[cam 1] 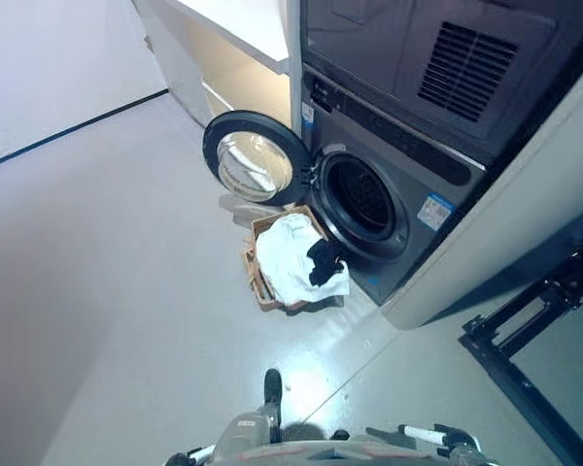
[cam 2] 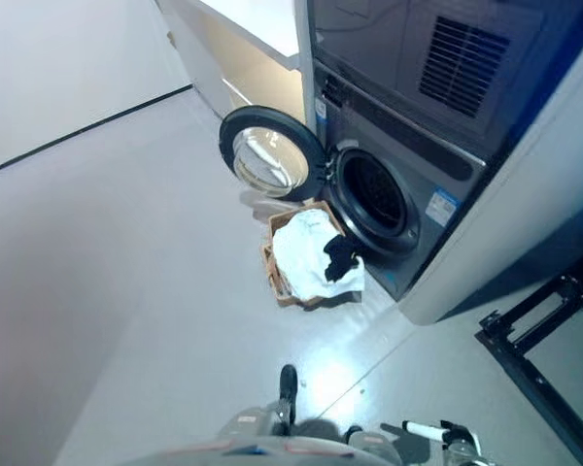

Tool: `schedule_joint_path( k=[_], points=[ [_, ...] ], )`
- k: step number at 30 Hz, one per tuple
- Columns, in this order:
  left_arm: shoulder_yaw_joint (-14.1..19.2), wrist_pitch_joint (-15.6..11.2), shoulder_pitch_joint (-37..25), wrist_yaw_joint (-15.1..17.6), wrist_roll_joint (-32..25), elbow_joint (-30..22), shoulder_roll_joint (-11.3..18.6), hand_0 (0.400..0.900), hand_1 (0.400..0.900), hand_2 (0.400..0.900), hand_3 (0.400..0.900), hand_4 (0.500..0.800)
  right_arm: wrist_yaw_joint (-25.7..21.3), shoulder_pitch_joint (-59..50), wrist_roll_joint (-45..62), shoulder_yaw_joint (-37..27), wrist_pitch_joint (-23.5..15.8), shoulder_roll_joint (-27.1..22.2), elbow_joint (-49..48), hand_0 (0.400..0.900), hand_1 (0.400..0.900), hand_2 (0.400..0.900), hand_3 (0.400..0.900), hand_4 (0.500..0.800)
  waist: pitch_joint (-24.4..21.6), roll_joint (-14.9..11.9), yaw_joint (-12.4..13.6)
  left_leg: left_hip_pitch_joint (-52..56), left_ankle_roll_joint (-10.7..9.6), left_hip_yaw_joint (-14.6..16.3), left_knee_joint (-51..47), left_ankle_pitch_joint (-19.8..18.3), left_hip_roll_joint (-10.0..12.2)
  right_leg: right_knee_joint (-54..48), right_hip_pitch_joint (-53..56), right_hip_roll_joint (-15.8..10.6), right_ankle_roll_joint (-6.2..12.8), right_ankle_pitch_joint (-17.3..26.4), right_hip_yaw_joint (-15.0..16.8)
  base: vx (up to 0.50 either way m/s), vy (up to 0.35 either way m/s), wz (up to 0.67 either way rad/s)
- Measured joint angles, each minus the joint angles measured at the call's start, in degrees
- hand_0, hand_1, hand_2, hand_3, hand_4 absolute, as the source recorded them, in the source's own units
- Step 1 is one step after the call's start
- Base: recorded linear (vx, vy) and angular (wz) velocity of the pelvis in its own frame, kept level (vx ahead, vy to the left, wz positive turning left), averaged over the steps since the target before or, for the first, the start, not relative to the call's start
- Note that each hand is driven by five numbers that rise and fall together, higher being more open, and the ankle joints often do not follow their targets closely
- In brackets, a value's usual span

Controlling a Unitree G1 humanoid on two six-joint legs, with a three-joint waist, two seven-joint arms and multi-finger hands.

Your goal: Put the clothes in the basket into the washing machine.

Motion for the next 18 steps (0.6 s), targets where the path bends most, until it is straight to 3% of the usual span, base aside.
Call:
schedule_joint_path(
  k=[2,3,4,5,7,9,12,15,18],
  points=[
    [-1.2,0.0,-1.5,-0.1,0.0,-0.4,1.7,0.900,0.900,0.900,0.900,0.800,0.0,-0.1,0.1,-0.1,-0.4,1.3,-1.0,0.900,0.900,0.900,0.900,0.800,-0.6,-1.3,-0.5,1.4,1.3,0.4,-0.1,-1.4,-1.0,16.5,-7.3,-1.9,2.99,1.6,-1.1,0.24,0.316,-0.02],
    [-1.2,-0.1,-2.6,-0.1,0.0,-0.7,1.8,0.900,0.900,0.900,0.900,0.800,-0.1,-0.7,0.1,-0.1,-0.4,1.2,-1.6,0.900,0.900,0.900,0.900,0.800,-0.7,-1.4,-1.0,2.5,2.6,0.6,-0.1,-2.1,-1.5,22.0,-10.1,-3.5,2.92,1.9,-2.4,0.25,0.278,0.05],
    [-2.2,-0.2,-3.2,-0.2,0.0,-1.1,1.8,0.900,0.900,0.900,0.900,0.800,-0.1,-0.6,0.2,-0.3,-0.5,0.9,-1.9,0.900,0.900,0.900,0.900,0.800,-0.6,-1.4,-1.2,4.1,3.3,1.0,-0.7,-2.6,-2.7,27.8,-12.9,-6.5,2.25,6.7,-3.9,0.24,0.188,0.09],
    [-2.4,-0.2,-3.6,-0.2,0.0,-1.6,1.6,0.900,0.900,0.900,0.900,0.800,-0.1,-1.1,0.2,-0.3,-0.6,0.4,-2.8,0.900,0.900,0.900,0.900,0.800,-0.5,-0.7,-1.7,6.1,4.1,0.7,-1.5,-3.4,-3.4,30.7,-14.8,-8.3,2.38,6.4,-5.3,0.17,0.094,0.05],
    [-2.4,-0.6,-4.7,-0.2,0.0,-1.9,1.2,0.900,0.900,0.900,0.900,0.800,0.0,-1.1,0.3,-0.2,-1.2,0.1,-3.7,0.900,0.900,0.900,0.900,0.800,0.2,1.3,-2.3,7.9,4.2,1.0,-1.4,-3.7,-2.9,29.7,-15.9,-7.9,2.56,6.5,-5.1,0.22,0.044,0.08],
    [-2.4,-1.3,-5.7,-0.1,0.0,-2.2,1.2,0.900,0.900,0.900,0.900,0.800,0.0,-1.3,1.2,-0.2,-1.4,0.0,-5.0,0.900,0.900,0.900,0.900,0.800,1.3,2.9,-2.8,9.0,4.5,0.8,-1.2,-4.9,-2.1,23.8,-16.5,-5.6,2.73,6.1,-5.2,0.27,-0.020,0.08],
    [-2.1,-1.2,-7.0,-0.1,0.7,-1.6,1.7,0.900,0.900,0.900,0.900,0.800,0.0,-2.0,2.6,-0.2,-1.7,0.0,-8.3,0.900,0.900,0.900,0.900,0.800,4.7,3.8,-3.1,10.1,4.0,0.9,-1.2,-5.4,-1.1,4.9,-15.3,-1.9,2.76,6.5,-5.6,0.28,-0.100,0.19],
    [-1.5,-1.2,-6.6,-0.1,2.0,-0.4,2.0,0.900,0.900,0.900,0.900,0.800,0.0,-1.2,2.5,0.0,-1.8,0.1,-11.9,0.900,0.900,0.900,0.900,0.800,5.6,2.3,-3.0,11.9,2.9,0.9,-1.5,-7.4,-1.5,-15.4,-11.2,0.9,5.78,11.9,-2.4,0.33,-0.167,0.37],
    [-0.9,-1.2,-4.7,-0.1,3.1,-0.9,1.7,0.900,0.900,0.900,0.900,0.800,-0.1,0.6,2.4,-0.1,-2.0,0.2,-12.9,0.900,0.900,0.900,0.900,0.800,5.5,0.2,-3.4,14.3,1.5,-0.6,-1.5,-9.3,-2.6,-20.3,-8.4,0.2,4.34,17.4,-2.2,0.34,-0.281,0.40]
  ],
)
